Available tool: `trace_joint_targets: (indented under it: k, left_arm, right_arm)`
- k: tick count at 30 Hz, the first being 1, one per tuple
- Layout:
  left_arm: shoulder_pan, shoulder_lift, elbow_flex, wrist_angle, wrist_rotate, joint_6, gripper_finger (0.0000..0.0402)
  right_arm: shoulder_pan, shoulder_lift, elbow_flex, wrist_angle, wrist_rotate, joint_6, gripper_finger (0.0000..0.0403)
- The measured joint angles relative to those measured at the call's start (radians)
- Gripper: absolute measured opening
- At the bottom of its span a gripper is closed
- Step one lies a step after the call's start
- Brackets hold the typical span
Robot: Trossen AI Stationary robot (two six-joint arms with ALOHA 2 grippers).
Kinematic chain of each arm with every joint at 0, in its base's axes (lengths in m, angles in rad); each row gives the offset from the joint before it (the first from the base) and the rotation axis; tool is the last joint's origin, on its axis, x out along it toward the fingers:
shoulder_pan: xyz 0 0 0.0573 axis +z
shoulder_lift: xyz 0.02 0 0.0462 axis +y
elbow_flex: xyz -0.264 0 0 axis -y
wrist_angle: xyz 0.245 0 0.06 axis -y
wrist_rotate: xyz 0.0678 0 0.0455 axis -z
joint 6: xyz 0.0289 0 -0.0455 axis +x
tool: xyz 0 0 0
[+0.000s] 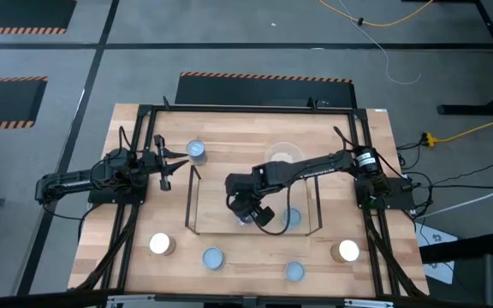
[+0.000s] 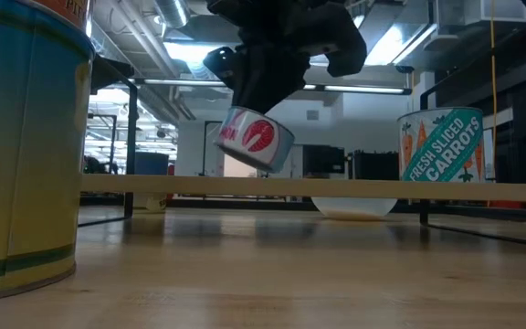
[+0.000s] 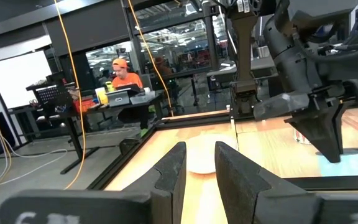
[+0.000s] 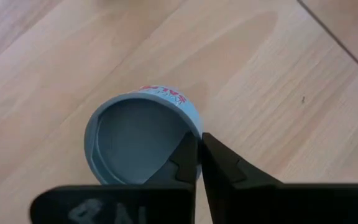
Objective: Pick and place cans onto a shelf
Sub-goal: Put the canned tuna on the shelf
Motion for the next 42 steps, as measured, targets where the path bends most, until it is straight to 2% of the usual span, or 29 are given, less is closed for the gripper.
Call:
trace_joint_targets:
  k: [26, 35, 42]
  left_arm:
    - [0.000, 0.000, 0.000, 0.000, 0.000, 0.000, 0.0078]
    - [0.000, 0.000, 0.000, 0.000, 0.000, 0.000, 0.0078]
    - [0.000, 0.000, 0.000, 0.000, 0.000, 0.000, 0.0078]
  right_arm:
    - [0.005, 0.000, -0.013, 0.033, -0.001, -0.007, 0.0030]
    - [0.005, 0.000, -0.014, 0.033, -0.001, -0.007, 0.0079]
    - [0.005, 0.000, -0.014, 0.035, -0.001, -0.005, 0.0085]
